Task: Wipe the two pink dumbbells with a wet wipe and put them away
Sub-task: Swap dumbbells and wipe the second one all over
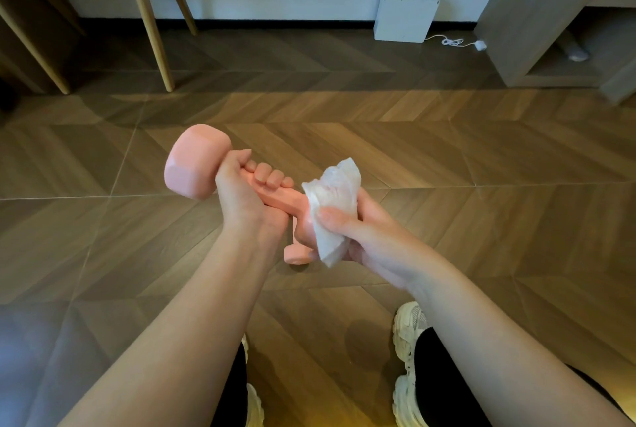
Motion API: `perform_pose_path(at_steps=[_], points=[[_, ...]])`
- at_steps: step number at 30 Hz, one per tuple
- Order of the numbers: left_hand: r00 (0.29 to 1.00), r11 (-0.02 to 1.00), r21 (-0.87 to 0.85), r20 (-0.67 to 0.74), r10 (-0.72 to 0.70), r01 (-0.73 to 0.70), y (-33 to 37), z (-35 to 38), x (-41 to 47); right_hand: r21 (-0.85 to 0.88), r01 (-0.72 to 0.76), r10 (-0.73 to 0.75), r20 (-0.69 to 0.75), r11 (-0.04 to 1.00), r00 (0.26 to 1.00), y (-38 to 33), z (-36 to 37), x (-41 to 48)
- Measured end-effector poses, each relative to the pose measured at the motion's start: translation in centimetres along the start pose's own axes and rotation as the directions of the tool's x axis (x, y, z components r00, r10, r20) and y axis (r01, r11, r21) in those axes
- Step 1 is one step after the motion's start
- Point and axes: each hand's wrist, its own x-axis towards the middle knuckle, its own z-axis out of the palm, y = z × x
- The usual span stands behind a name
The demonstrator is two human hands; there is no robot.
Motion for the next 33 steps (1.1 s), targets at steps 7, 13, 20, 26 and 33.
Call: perform_pose_path(at_steps=[7,13,20,26,33], points=[[1.000,0.999,-0.028,0.007,-0.026,0.027,0.0,-0.3,0.3,-0.044,0.064,-0.071,-0.174,0.997,0.982,0.4,1.0,0.1],[1.000,0.999,-0.035,-0.002,-0.016,0.016,0.5,-0.5,0.6,0.081,-0.006,0.003,0.027,0.997,1.000,-0.3,0.0,-0.1],[0.999,0.998,-0.038,0.018,-0.051,0.051,-0.1,-0.2,0.1,-0.025,0.047,-0.051,-0.199,0.999,0.979,0.3,1.2,0.1],[0.999,0.999,-0.038,0.008,-0.035,0.036,0.3,-0.4,0.6,0.088,-0.020,0.014,0.066,0.996,0.998,-0.3,-0.4,-0.3],[0.998,0.998,-0.030,0.046,-0.052,0.053,-0.4,-0.3,-0.2,-0.060,0.049,-0.060,-0.201,0.997,0.978,0.6,1.2,0.0]])
